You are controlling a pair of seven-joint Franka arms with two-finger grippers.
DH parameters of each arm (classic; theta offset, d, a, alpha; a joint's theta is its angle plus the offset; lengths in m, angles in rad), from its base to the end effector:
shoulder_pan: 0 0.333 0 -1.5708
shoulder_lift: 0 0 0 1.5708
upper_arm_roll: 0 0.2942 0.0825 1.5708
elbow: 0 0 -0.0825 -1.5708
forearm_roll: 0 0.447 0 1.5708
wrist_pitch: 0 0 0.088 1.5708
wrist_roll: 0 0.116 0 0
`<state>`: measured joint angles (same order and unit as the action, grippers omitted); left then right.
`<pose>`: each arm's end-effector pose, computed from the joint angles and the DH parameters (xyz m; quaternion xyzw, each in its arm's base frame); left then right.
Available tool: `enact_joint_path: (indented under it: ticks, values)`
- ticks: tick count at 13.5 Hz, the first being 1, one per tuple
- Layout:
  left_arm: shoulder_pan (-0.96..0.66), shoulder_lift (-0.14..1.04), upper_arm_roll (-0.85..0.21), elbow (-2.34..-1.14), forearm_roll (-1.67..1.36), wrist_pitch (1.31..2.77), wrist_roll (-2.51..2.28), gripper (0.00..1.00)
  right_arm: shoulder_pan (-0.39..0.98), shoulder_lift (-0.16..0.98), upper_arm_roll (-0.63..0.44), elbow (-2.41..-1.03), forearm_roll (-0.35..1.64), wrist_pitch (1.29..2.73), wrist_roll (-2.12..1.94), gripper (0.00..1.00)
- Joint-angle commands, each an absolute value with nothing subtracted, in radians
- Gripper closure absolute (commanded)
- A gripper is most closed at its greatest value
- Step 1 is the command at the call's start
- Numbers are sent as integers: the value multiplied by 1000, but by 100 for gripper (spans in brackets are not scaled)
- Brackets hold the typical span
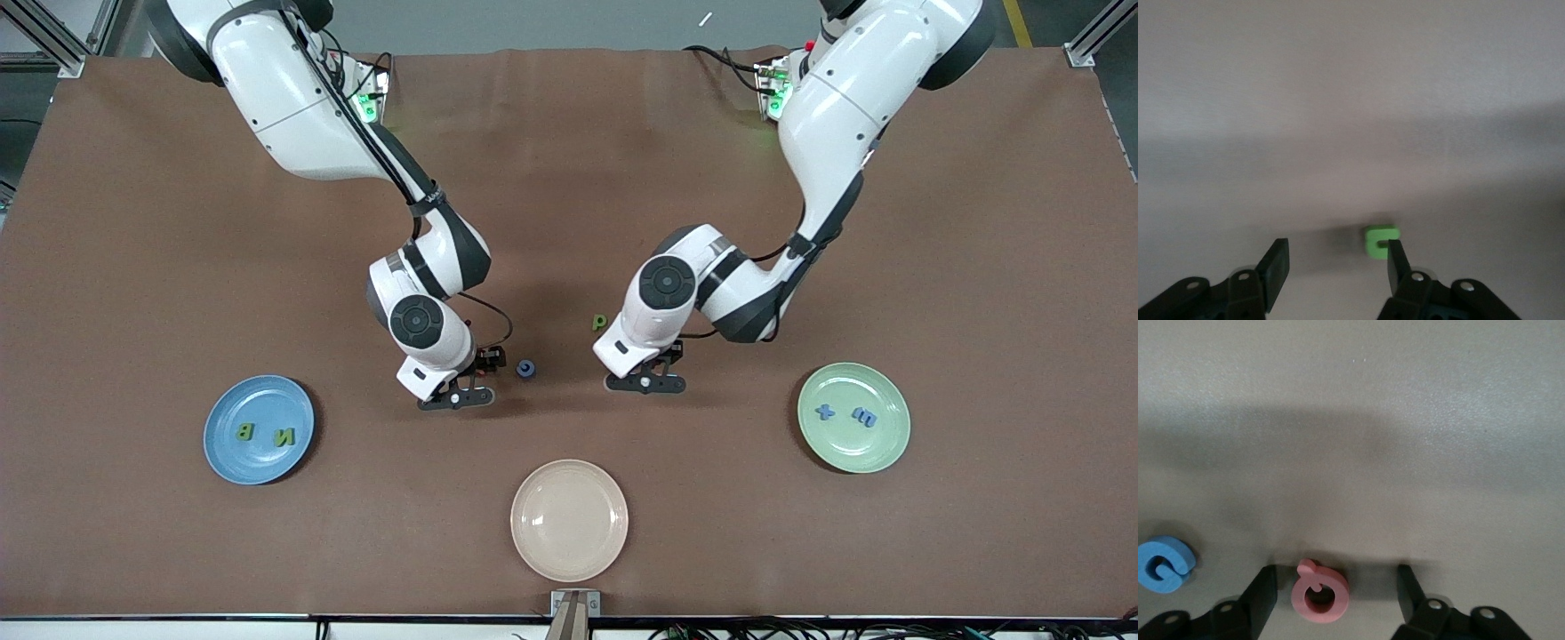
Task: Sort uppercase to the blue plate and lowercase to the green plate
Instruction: 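Grasp the u with the left gripper while the right gripper grasps the a, then drop the u on the green plate while the right gripper drops a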
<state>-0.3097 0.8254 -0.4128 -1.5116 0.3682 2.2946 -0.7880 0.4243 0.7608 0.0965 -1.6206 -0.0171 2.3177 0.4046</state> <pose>0.5884 -0.4597 0.1414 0.9994 -0.0252 0.0075 0.0203 0.6192 0.3506 0.1029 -0.9978 -0.0518 0.0392 0.0112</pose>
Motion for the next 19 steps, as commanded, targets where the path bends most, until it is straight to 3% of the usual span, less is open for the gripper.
enact_joint_path:
  ticks: [1, 4, 7, 10, 12, 15, 19]
  values:
    - [-356, 899, -396, -1407, 373, 2287, -819, 33, 442, 736, 87, -1643, -3, 2309, 420, 30]
    - [-391, 916, -367, -1388, 371, 2304, -825, 33, 443, 736, 87, -1643, -3, 2309, 422, 43]
    - [-391, 940, -362, -1390, 374, 2310, -821, 37, 445, 736, 87, -1644, -3, 2309, 431, 65]
    - [-393, 937, -362, -1393, 379, 2310, -819, 50, 445, 736, 87, -1643, -3, 2309, 442, 80]
    - [-396, 930, -362, -1396, 377, 2299, -825, 53, 434, 726, 83, -1637, -3, 2306, 442, 89]
    - [-396, 925, -362, -1399, 377, 2290, -825, 53, 365, 699, 26, -1538, -18, 2194, 457, 96]
    - [-394, 923, -362, -1399, 379, 2238, -824, 67, 232, 701, -1, -1506, -44, 2183, 269, 94]
